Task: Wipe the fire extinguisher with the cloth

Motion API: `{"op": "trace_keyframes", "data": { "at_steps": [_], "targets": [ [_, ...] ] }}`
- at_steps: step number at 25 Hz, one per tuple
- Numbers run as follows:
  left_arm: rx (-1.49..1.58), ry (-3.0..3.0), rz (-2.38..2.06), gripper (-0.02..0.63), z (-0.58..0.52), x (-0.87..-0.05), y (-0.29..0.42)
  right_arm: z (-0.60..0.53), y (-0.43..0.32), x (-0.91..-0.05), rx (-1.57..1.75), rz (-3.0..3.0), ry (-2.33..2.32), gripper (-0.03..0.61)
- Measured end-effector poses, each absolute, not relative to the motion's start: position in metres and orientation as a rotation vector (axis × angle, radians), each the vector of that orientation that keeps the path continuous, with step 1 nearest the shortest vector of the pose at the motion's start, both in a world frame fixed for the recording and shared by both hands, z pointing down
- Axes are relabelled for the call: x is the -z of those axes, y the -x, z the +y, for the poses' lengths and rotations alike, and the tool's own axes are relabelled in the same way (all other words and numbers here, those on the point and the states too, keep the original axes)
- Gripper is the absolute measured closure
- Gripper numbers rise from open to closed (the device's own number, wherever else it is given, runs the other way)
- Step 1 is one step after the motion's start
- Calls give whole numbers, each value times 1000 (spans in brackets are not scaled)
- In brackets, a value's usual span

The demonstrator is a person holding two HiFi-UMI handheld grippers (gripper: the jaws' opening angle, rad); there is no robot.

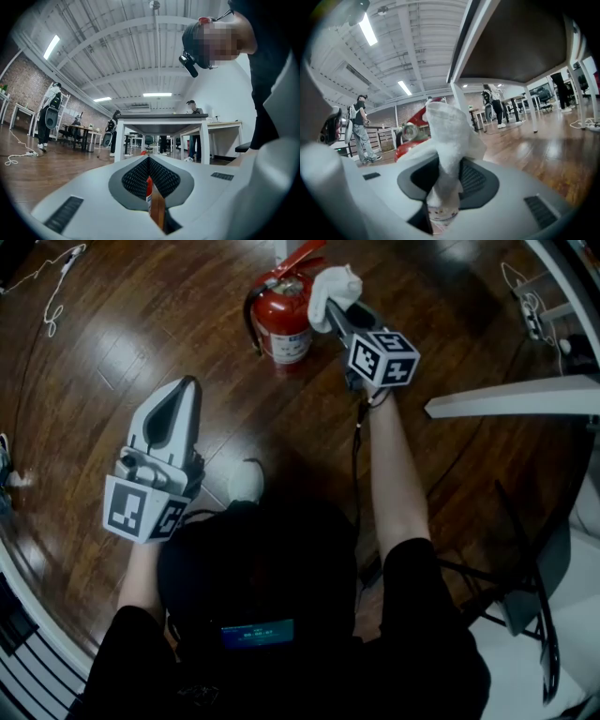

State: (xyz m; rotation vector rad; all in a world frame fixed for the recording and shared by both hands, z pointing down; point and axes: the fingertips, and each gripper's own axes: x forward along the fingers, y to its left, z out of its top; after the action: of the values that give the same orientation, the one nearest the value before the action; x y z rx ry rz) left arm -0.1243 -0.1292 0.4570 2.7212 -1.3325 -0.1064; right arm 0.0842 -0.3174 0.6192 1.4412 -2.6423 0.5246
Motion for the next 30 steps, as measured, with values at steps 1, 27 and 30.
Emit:
{"op": "trace_keyframes", "data": {
  "at_steps": [1, 27, 30],
  "targets": [
    [106, -2720, -1330, 611, -128, -458, 125, -317, -86, -633, -540, -2619, -1442, 442],
    [193, -2687, -1329, 612, -114, -452, 134, -287, -82, -787, -838, -2409, -1429, 442],
    [194, -2686, -1332, 612, -113, -452, 133, -283, -88, -766, -807, -2465, -1442, 440]
  ]
}}
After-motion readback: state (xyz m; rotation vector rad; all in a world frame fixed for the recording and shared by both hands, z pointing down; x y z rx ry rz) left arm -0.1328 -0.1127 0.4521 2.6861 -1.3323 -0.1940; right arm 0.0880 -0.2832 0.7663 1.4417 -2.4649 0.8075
